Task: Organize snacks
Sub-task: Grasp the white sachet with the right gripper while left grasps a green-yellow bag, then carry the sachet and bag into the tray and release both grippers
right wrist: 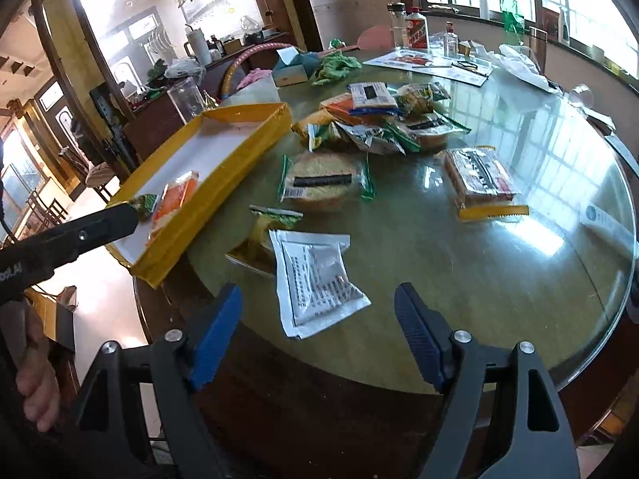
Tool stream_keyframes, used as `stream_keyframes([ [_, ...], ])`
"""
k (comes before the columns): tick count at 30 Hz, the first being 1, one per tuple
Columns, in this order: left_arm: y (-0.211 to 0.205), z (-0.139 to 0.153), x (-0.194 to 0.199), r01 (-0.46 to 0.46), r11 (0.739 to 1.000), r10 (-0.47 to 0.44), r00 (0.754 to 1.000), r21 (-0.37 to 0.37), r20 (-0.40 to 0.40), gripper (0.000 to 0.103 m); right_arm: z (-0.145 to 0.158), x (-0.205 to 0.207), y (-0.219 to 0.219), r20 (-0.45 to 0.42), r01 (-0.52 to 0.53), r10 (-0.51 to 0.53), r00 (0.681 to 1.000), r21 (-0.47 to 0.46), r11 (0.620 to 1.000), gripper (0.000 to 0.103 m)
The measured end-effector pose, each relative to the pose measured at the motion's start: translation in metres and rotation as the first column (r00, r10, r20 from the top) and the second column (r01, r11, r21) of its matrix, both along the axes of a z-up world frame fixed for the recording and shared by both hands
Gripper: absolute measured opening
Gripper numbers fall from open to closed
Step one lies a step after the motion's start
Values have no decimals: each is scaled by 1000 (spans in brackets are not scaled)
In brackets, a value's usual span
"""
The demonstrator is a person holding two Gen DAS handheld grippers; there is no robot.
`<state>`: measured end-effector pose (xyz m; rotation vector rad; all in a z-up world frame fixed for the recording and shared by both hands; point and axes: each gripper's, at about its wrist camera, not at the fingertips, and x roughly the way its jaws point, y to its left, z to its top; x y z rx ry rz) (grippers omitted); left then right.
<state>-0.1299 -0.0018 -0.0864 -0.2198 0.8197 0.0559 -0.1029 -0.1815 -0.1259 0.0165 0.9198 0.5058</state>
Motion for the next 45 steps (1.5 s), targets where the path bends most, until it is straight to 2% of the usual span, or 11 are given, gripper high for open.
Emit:
stream_keyframes([
  [11,-1,-14,14,15,1000,-15,999,6,-47,74,-24,25,18,-70,-3,0,998,-50,999,78],
  [14,-4,-17,20,30,999,-29,998,19,-55,74,-30,35,20,-86,2,-7,996,-52,999,72],
  [17,-7,-20,25,43,999,-41,997,29,-62,74,-36,41,25,-104,-18,13,994,-44,999,58],
  [19,-11,-23,30,56,998,-54,996,35,-73,74,-38,40,29,-86,-22,16,996,-68,997,56],
  [21,-15,-26,34,72,996,-68,994,43,-82,74,-38,40,28,-76,-23,18,997,-69,997,46],
  [26,-31,-39,51,116,990,-107,987,75,-118,74,-37,45,13,-72,-2,-3,997,-67,998,42],
  [30,-41,-54,66,137,989,-125,979,64,-162,74,-36,48,3,-76,2,-7,997,-62,998,39],
  [33,-43,-64,75,134,989,-121,974,59,-192,63,-35,47,-1,-76,3,-7,997,-62,998,37],
  [35,-44,-69,79,132,989,-116,970,61,-213,50,-35,48,-1,-77,0,-5,997,-61,998,37],
  [37,-44,-73,78,128,990,-113,968,53,-224,45,-34,47,-1,-72,4,-9,997,-66,998,36],
  [45,-42,-73,79,105,994,-95,975,43,-199,36,-29,43,-1,-48,0,-4,999,-86,996,31],
])
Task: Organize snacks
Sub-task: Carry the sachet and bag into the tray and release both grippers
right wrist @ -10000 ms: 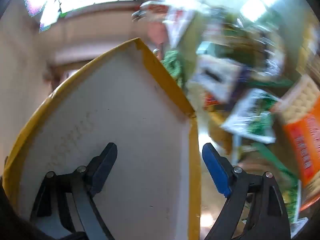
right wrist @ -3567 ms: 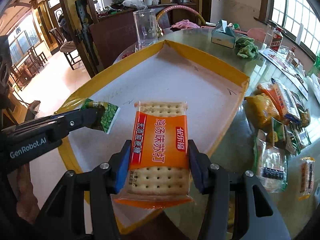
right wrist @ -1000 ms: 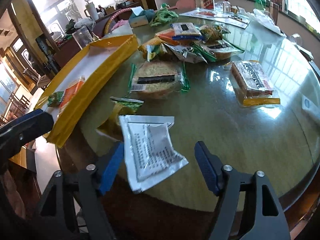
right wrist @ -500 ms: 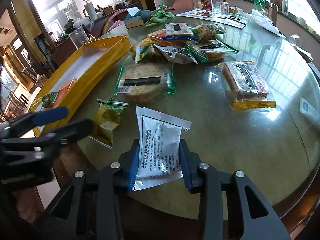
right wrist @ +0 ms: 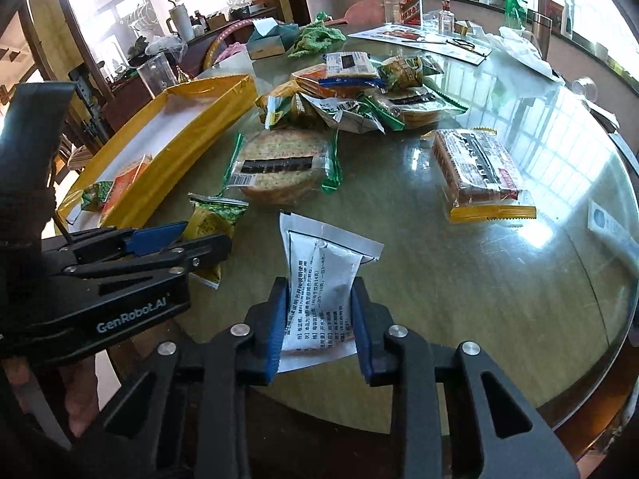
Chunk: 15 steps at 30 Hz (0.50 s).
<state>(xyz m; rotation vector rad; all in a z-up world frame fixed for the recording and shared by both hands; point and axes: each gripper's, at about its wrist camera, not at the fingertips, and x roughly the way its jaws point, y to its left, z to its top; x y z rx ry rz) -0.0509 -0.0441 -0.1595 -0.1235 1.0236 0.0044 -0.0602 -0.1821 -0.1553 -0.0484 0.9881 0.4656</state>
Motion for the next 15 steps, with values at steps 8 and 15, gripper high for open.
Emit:
stream_keyframes([
  [8,9,20,-8,-18,998,22,997,-54,68,35,15,-8,1,40,1,-1,999,-1,1000,29],
  [15,17,47,-21,-55,998,57,986,-18,154,35,31,-13,8,77,-12,10,997,21,1000,29],
])
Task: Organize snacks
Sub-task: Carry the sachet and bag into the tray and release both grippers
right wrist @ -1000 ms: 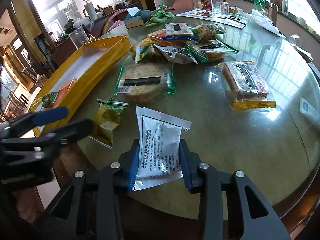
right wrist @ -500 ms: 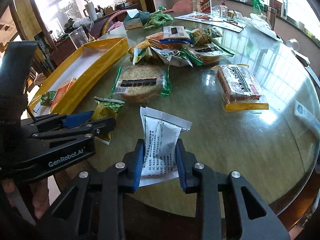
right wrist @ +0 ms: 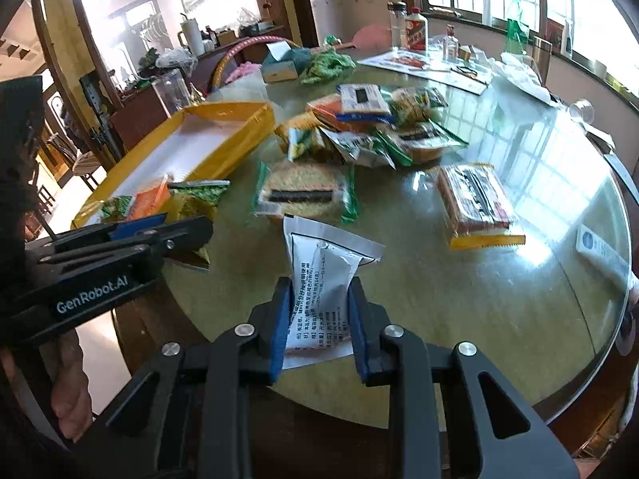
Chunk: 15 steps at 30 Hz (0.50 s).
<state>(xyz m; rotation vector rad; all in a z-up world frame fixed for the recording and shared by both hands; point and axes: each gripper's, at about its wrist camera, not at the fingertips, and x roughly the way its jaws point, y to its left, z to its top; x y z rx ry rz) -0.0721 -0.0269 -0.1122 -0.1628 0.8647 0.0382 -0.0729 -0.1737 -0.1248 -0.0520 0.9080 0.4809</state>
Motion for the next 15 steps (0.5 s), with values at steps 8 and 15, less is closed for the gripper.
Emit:
stream_keyframes([
  [8,23,15,-9,-80,995,77,996,53,53,35,15,-2,18,25,-44,44,999,24,999,29],
  [15,43,21,-16,-131,988,124,989,84,80,35,27,-3,40,49,-68,67,997,21,997,29],
])
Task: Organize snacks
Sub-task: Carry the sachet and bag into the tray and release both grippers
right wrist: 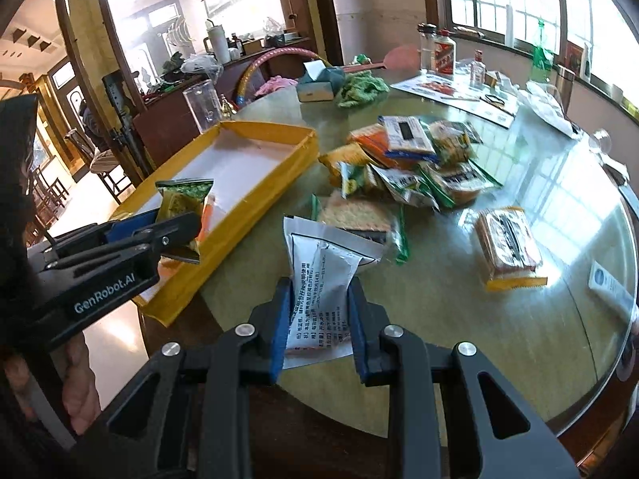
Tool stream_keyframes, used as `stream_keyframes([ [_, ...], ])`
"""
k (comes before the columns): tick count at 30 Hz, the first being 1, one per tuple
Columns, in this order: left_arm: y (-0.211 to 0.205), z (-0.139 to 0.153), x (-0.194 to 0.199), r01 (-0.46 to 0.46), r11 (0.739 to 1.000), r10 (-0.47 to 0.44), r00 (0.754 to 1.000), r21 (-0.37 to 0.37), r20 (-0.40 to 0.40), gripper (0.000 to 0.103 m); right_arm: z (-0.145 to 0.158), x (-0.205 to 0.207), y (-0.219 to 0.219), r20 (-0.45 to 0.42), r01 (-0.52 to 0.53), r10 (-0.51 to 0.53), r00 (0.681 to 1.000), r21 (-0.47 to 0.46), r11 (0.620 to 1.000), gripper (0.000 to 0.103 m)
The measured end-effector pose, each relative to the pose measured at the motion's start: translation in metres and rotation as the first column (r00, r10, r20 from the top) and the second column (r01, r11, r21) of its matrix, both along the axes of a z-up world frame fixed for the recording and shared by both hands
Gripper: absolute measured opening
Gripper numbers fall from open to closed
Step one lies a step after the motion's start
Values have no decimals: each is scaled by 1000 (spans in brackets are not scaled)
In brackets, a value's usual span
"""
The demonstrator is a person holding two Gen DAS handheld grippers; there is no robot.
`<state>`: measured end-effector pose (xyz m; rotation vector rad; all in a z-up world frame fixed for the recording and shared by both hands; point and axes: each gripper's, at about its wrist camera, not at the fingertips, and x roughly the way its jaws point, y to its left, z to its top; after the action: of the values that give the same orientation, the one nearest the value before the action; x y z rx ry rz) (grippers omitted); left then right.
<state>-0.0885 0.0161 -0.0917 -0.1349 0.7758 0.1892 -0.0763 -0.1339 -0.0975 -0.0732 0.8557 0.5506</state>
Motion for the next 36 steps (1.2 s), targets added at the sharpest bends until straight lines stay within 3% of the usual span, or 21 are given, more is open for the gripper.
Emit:
stream_keyframes([
  [7,36,6,-1,-80,996,80,997,45,9,35,11,8,40,16,-50,50,999,-8,999,28],
  [17,102,-5,11,-176,983,178,983,47,-36,35,5,35,121,-8,-144,144,990,-13,989,28],
  [23,124,-16,23,-186,982,187,980,24,-65,35,-9,59,156,-42,-166,165,985,-31,986,29],
  [31,155,-33,51,-180,981,171,980,-77,-104,35,-30,82,186,-80,-161,154,985,-89,983,28],
  [36,162,-42,58,-185,980,174,976,-76,-131,35,-39,88,200,-93,-172,163,982,-102,980,28],
])
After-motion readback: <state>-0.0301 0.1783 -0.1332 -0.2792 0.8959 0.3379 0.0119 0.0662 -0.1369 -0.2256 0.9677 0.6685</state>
